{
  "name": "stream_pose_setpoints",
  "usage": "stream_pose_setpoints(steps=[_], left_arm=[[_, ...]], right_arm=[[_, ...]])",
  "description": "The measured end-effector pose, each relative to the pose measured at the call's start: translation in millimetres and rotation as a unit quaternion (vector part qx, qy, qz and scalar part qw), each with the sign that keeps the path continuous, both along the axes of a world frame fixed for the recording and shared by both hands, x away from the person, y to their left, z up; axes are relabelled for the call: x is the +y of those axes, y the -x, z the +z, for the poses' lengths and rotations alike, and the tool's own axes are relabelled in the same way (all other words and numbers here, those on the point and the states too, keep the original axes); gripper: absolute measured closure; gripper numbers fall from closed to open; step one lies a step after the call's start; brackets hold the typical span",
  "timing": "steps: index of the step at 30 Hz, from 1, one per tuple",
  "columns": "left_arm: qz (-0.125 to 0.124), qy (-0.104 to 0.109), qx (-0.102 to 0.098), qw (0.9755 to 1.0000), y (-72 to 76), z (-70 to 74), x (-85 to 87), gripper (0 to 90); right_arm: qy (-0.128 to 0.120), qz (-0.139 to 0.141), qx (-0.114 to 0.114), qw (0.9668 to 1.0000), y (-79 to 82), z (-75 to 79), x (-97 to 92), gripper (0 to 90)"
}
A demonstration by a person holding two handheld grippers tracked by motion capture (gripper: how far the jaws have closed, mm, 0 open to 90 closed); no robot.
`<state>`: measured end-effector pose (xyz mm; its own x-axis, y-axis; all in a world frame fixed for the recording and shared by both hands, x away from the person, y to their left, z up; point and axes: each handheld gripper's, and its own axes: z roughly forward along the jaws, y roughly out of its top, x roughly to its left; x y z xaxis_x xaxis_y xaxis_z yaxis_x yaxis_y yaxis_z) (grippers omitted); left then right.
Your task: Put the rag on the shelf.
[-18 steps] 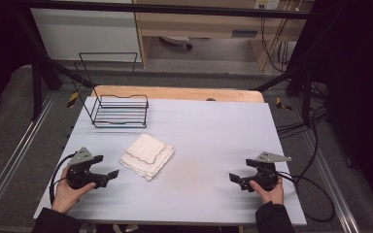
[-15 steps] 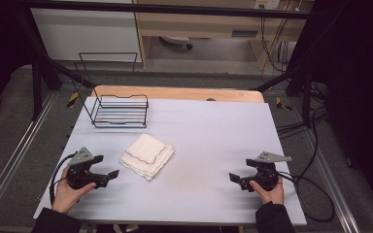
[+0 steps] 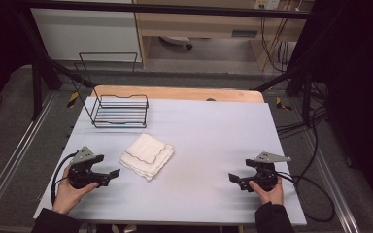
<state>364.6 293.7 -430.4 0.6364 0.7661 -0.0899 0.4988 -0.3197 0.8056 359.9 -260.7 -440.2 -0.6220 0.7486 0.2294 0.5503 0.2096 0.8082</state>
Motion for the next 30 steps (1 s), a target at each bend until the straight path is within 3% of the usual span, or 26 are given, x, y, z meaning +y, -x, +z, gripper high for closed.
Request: stream_pose_setpoints(steps=[8,14,23,30], left_arm=[[0.003,-0.003,0.011,0.9999,-10.5,5.4,-9.7,17.9],[0.027,-0.014,0.018,0.9994,-22.6,9.1,-17.6,25.3],[0.059,-0.022,0.038,0.9973,-39.2,1.2,-23.5,36.7],[0.059,-0.013,0.06,0.9964,-45.5,-7.3,-26.3,52.3]], right_arm=[[0.002,-0.001,0.001,1.0,0.2,0.0,1.7,0.8],[0.003,-0.002,0.001,1.0,0.1,-0.1,2.2,0.8],[0.009,0.001,0.0,1.0,-0.5,-0.7,2.9,0.8],[0.011,0.001,0.0,0.9999,-1.1,-1.1,3.3,0.9]])
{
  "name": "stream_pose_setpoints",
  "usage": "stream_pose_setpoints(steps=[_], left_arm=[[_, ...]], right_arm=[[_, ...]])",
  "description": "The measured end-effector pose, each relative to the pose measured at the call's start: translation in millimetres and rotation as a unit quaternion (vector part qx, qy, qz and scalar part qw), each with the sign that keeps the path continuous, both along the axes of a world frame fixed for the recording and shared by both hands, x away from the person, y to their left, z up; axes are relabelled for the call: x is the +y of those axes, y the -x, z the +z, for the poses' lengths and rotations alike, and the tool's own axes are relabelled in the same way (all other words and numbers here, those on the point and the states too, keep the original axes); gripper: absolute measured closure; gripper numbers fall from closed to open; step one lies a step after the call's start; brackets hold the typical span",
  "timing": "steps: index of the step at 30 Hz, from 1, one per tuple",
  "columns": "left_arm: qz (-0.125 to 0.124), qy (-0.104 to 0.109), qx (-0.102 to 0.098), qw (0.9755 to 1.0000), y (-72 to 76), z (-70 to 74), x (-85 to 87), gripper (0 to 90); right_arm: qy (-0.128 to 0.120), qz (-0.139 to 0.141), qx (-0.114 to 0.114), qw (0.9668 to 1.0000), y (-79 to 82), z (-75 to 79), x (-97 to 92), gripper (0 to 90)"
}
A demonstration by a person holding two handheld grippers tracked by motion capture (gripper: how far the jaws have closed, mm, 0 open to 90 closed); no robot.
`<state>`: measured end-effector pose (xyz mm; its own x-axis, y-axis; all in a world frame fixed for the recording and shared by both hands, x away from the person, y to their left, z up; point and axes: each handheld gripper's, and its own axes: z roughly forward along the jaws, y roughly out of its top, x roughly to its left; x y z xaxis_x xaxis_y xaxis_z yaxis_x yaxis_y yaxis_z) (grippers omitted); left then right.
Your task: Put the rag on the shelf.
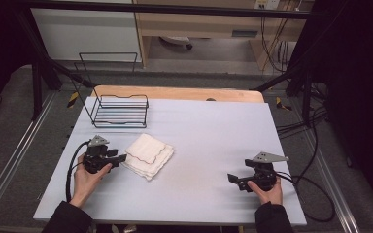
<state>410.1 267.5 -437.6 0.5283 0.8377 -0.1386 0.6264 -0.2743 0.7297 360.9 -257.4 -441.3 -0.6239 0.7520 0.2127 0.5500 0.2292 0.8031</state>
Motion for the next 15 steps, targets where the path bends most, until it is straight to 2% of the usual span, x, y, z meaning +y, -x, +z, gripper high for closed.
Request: stream_pose_setpoints(steps=[3,7,15], left_arm=[[0.0,-0.007,0.01,0.9999,-1.7,-3.6,-0.8,58.9],[-0.003,-0.002,0.018,0.9998,-2.5,-5.8,-1.0,64.7],[-0.002,0.005,0.029,0.9996,-4.2,-9.5,-2.2,69.3]], right_arm=[[0.002,0.001,0.0,1.0,-0.2,-0.1,-0.1,0.9],[0.002,0.002,-0.001,1.0,-0.4,-0.3,0.0,0.9],[0.001,0.001,0.002,1.0,-0.3,0.2,1.8,0.9]])
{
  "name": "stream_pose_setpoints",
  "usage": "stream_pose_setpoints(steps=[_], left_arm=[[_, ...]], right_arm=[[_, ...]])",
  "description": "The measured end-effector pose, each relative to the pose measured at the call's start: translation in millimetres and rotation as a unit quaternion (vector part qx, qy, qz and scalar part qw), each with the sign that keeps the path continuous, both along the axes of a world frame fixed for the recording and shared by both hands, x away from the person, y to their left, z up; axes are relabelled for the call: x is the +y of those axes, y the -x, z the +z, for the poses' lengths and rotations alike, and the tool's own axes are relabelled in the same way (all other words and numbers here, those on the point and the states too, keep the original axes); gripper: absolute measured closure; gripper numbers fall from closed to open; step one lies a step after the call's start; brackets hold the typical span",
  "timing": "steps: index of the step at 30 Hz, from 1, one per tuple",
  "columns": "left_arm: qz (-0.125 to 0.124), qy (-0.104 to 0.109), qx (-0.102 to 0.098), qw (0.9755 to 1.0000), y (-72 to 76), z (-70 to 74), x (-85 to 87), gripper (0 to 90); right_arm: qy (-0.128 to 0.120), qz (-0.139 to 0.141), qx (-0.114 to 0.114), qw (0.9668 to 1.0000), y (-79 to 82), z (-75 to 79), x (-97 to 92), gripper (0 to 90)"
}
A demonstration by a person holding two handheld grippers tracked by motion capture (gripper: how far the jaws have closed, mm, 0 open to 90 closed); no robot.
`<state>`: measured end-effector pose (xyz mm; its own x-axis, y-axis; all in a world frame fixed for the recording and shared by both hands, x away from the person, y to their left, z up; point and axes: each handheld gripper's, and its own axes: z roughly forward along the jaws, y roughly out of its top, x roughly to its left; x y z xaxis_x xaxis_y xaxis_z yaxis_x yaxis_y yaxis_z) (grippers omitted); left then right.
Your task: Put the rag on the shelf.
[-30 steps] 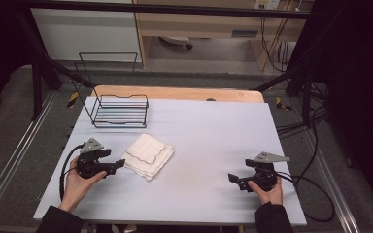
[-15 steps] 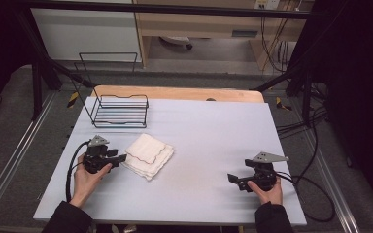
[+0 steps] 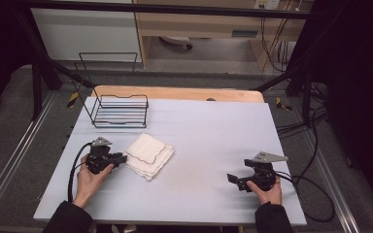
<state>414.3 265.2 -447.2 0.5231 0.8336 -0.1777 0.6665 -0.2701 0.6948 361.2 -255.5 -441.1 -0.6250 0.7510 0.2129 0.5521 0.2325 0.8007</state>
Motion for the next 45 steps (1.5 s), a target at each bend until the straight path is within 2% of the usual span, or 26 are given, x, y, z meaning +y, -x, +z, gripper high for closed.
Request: stream_pose_setpoints(steps=[7,10,14,24,27,28,29,37,41,42,43,45], left_arm=[[0.004,0.003,0.009,0.9999,0.0,1.1,-0.4,80.6],[0.005,-0.001,0.007,1.0,0.6,1.5,-1.8,82.1],[0.002,-0.007,-0.001,1.0,1.5,1.1,-3.4,82.7],[-0.008,-0.014,-0.01,0.9998,2.0,0.1,-4.3,82.1],[-0.01,-0.021,-0.014,0.9996,2.6,0.2,-5.1,82.0],[-0.01,-0.021,-0.014,0.9996,2.6,0.2,-5.1,81.9],[-0.01,-0.022,-0.014,0.9996,2.6,0.2,-5.3,81.9],[-0.011,-0.021,-0.013,0.9996,2.3,0.3,-5.1,81.9],[-0.011,-0.019,-0.012,0.9997,2.1,0.2,-4.7,81.9],[-0.011,-0.019,-0.012,0.9997,2.1,0.2,-4.7,81.9],[-0.011,-0.019,-0.011,0.9997,2.0,0.2,-4.6,81.9],[-0.011,-0.018,-0.011,0.9997,2.0,0.1,-4.5,81.9]], right_arm=[[0.007,0.006,-0.003,1.0,-0.8,1.5,7.6,1.3],[0.015,0.012,-0.015,0.9997,-1.3,3.7,15.7,1.3],[0.012,0.024,-0.017,0.9995,-1.8,6.1,30.9,1.3],[0.022,0.061,-0.028,0.9975,-5.1,16.3,88.2,1.1],[0.024,0.066,-0.028,0.9971,-6.1,18.3,105.2,1.0],[0.024,0.066,-0.028,0.9971,-6.1,18.3,105.2,1.0],[0.025,0.069,-0.028,0.9969,-6.9,19.3,116.4,1.0],[0.043,0.082,-0.028,0.9953,-10.4,18.6,164.3,2.5],[0.054,0.095,-0.027,0.9937,-12.3,17.7,186.9,6.0],[0.054,0.095,-0.027,0.9937,-12.3,17.7,186.9,6.0],[0.059,0.104,-0.027,0.9925,-13.2,16.9,196.9,8.8],[0.06,0.11,-0.025,0.9918,-13.7,15.9,205.2,11.6]])
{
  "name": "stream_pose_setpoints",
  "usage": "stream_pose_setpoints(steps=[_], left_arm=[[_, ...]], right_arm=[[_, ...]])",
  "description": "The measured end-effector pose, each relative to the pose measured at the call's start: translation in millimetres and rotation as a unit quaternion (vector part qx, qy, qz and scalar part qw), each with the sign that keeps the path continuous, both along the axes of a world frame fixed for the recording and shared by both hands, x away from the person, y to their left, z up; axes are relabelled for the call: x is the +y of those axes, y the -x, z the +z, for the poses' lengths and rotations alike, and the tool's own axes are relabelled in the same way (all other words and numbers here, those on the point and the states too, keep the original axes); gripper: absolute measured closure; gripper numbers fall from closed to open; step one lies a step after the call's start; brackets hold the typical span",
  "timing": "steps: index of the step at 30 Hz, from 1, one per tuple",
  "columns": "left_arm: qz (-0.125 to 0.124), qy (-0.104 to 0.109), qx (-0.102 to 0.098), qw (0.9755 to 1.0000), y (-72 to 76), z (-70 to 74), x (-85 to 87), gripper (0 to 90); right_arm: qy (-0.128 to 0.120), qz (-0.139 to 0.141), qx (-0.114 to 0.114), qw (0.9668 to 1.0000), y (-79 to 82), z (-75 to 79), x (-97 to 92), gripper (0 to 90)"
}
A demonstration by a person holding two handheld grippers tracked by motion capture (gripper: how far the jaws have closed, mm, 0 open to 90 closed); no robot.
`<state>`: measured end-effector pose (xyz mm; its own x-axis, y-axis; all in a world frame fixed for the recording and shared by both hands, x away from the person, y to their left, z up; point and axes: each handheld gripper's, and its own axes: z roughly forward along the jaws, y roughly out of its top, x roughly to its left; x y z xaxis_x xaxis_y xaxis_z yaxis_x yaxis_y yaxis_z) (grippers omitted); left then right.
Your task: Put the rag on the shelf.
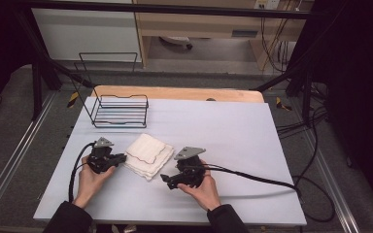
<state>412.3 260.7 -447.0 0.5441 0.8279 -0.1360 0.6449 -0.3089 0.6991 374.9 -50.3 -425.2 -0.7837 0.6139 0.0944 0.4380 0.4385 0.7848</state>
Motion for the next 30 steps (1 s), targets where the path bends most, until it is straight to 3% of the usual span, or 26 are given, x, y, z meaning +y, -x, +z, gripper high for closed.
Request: stream_pose_setpoints(steps=[17,30], left_arm=[[0.004,0.005,0.001,1.0,0.1,-0.4,0.5,81.8],[0.004,0.006,0.002,1.0,-0.1,-0.4,0.8,81.8]], right_arm=[[0.032,0.047,0.006,0.9984,-8.0,-16.5,56.8,37.5],[0.049,0.059,-0.01,0.997,-7.3,-18.2,67.3,51.3]])
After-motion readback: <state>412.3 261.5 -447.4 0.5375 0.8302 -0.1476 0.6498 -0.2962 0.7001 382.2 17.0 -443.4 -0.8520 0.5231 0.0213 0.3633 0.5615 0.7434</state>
